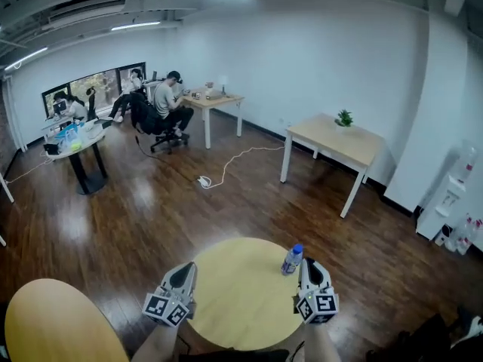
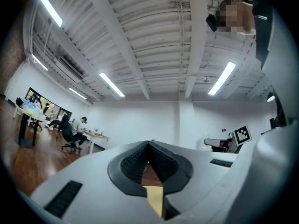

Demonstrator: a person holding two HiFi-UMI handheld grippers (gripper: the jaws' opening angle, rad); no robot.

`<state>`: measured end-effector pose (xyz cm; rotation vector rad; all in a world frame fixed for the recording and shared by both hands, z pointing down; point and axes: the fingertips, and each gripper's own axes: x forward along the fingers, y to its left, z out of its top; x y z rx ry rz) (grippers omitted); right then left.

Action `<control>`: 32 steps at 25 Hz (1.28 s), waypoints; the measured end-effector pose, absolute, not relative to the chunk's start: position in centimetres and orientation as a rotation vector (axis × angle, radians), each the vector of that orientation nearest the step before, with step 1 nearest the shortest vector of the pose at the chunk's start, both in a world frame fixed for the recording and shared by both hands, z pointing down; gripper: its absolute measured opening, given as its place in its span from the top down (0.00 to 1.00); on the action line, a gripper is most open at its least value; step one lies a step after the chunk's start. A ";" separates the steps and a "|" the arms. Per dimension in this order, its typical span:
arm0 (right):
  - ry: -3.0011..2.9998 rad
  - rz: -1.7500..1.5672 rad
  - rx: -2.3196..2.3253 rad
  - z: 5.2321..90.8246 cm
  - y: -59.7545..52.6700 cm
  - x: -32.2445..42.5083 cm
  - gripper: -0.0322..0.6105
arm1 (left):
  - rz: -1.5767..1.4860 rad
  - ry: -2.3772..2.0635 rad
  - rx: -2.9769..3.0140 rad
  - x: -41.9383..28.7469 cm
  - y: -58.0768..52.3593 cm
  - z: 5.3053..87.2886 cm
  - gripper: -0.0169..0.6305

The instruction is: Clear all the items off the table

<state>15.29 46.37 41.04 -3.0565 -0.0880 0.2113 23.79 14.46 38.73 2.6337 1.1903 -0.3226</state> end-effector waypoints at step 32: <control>-0.564 -0.161 -3.032 46.5 47.6 12.5 0.53 | -0.059 1.636 2.399 30.4 24.5 42.7 0.97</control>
